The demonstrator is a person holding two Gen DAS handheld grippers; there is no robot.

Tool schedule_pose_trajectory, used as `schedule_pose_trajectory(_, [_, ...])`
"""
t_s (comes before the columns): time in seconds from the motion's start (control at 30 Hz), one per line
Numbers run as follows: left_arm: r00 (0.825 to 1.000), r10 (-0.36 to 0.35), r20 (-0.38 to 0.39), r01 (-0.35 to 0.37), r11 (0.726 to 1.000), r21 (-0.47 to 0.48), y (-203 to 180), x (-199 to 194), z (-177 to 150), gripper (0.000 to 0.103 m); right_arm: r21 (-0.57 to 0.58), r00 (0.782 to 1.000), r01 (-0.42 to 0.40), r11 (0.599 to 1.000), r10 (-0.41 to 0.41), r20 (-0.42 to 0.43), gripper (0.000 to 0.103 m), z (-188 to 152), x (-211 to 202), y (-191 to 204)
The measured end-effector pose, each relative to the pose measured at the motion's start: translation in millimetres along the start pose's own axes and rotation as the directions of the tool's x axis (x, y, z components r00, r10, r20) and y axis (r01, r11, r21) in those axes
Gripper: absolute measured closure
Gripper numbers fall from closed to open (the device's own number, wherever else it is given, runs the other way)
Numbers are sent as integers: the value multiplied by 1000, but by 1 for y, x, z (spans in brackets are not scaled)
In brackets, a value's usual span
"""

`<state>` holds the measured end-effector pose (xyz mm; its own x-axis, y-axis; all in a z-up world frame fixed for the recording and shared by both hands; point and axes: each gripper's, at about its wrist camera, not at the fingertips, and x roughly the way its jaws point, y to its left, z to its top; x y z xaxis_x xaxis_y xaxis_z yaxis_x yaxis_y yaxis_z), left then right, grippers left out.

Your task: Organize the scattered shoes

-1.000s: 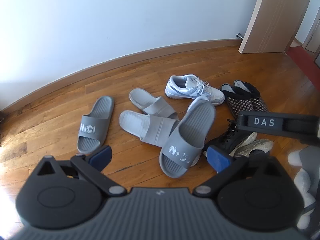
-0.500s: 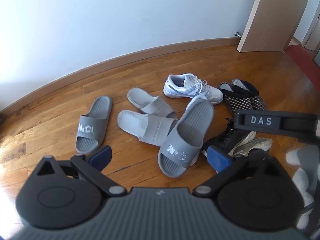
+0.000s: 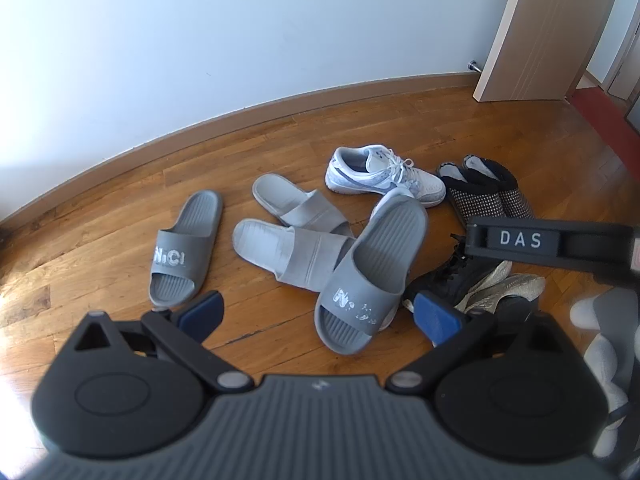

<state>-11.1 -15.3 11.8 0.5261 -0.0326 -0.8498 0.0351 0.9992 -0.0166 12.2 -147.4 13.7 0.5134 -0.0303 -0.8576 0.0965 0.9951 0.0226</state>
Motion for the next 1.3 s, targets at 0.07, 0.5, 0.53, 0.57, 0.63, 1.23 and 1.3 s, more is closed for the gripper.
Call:
schedule_pose_trajectory(0.07, [1000, 1, 0, -1, 1000, -1, 0, 0, 0, 0, -1, 1000, -3, 1000, 3, -3, 1, 1, 1, 0])
schedule_pose_trajectory(0.5, [1000, 13, -10, -13, 1000, -8, -1, 8, 2, 0, 7, 1000, -13, 1000, 13, -9, 1, 5, 10, -3])
schedule_pose_trajectory(0.53, [1000, 14, -12, -14, 1000, -9, 0, 9, 2, 0, 8, 1000, -15, 1000, 15, -11, 1, 5, 11, -3])
schedule_pose_trajectory(0.57, [1000, 15, -13, -15, 1000, -9, -1, 10, 2, 0, 9, 1000, -17, 1000, 17, -13, 1, 5, 12, -3])
schedule_pose_trajectory(0.63, [1000, 18, -16, -18, 1000, -10, -1, 12, 3, 0, 13, 1000, -20, 1000, 20, -16, 1, 6, 14, -4])
schedule_pose_trajectory(1.23, [969, 164, 185, -177, 983, 51, 108, -64, 56, 0, 49, 938, -286, 957, 269, 219, 0, 50, 21, -43])
schedule_pose_trajectory(1.3, [968, 151, 199, -168, 984, 68, 128, -45, 40, 0, -81, 919, -314, 946, 324, 225, 0, 43, 25, -28])
